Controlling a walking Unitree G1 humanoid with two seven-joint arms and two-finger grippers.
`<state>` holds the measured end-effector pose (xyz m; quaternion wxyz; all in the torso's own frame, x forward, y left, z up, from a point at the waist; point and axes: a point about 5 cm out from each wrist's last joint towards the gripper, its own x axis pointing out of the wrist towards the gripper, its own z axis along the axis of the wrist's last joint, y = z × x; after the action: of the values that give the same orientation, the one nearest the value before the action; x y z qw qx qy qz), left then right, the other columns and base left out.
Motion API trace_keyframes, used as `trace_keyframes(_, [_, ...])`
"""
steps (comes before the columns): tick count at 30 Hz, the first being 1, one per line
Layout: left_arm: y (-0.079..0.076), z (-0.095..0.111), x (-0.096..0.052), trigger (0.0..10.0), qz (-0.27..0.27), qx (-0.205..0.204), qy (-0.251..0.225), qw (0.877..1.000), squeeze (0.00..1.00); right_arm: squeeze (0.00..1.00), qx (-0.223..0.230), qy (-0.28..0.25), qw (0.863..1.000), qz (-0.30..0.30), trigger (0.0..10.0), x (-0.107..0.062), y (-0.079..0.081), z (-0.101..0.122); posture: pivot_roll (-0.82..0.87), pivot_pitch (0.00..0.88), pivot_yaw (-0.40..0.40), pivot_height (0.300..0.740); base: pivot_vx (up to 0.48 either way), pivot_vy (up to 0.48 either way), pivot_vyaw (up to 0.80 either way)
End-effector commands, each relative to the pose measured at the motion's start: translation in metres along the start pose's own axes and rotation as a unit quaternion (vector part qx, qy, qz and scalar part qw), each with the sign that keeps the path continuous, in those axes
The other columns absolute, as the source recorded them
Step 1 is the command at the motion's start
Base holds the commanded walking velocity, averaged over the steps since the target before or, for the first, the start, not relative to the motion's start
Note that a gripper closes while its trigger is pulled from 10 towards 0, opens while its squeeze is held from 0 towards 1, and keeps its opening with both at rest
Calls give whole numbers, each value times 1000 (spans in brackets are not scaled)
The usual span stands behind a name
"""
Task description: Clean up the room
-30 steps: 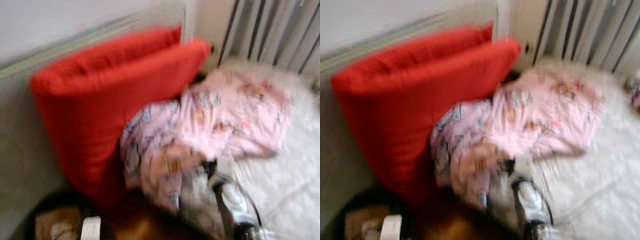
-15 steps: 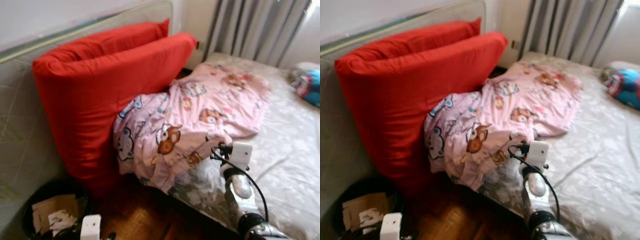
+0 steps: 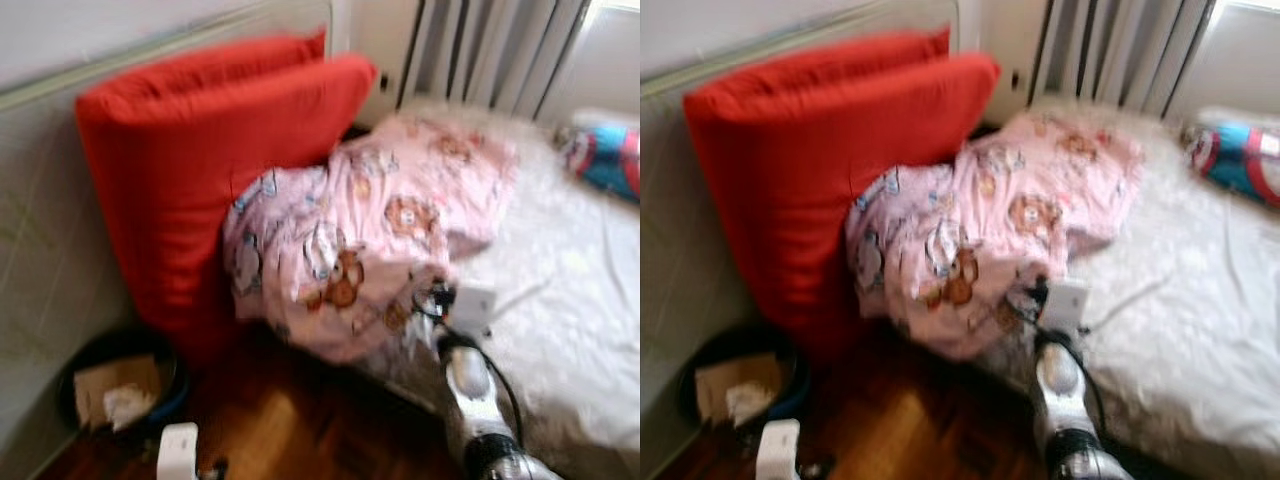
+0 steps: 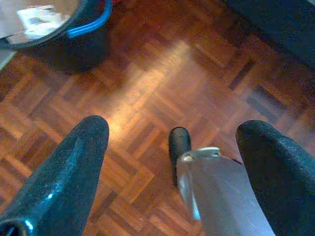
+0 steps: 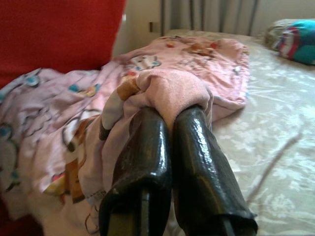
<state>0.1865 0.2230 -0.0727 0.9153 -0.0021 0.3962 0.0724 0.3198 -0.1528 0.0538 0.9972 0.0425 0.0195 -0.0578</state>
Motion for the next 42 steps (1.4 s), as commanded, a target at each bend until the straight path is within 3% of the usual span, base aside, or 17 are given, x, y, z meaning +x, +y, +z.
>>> trace_keyframes(1, [-6,-9,-2,10000,-9,3,16,1000,0,0,-6,4,1000,-13,10000,-1,-7,-1,21,48,-30,740,-262,0,0])
trace_keyframes(15, [-6,-10,-2,10000,-13,15,19,1000,0,0,-19,31,999,-36,10000,-4,-17,-10,22,51,-31,740,-111,0,0])
trace_keyframes(26, [-5,-10,-2,10000,-17,24,21,999,0,0,-43,120,992,-2,10000,-14,-11,-36,23,52,-30,740,0,0,0])
trace_keyframes(31, [-5,-10,-2,10000,-18,26,21,999,0,0,-46,129,991,2,10000,-15,-12,-38,22,52,-30,740,0,0,0])
trace_keyframes(32, [-5,-10,-2,10000,-18,26,22,999,0,149,-47,131,990,2,10000,-15,-13,-39,22,52,-31,740,0,0,0])
trace_keyframes(33, [-6,-10,-2,10000,-19,27,22,999,0,627,-52,142,988,1,10000,-16,-14,-41,22,52,-31,740,0,0,0])
trace_keyframes(34, [-6,-10,-2,10000,-19,27,22,999,0,627,-52,142,988,1,10000,-16,-14,-41,22,52,-31,740,0,0,0])
trace_keyframes(35, [-6,-10,-2,10000,-19,27,22,999,0,808,-61,159,985,-1,10000,-18,-16,-46,22,51,-32,740,0,0,0])
trace_keyframes(42, [-6,-10,-2,10000,-23,31,23,999,0,788,-68,204,976,26,10000,-28,-12,-60,23,50,-33,740,0,0,0])
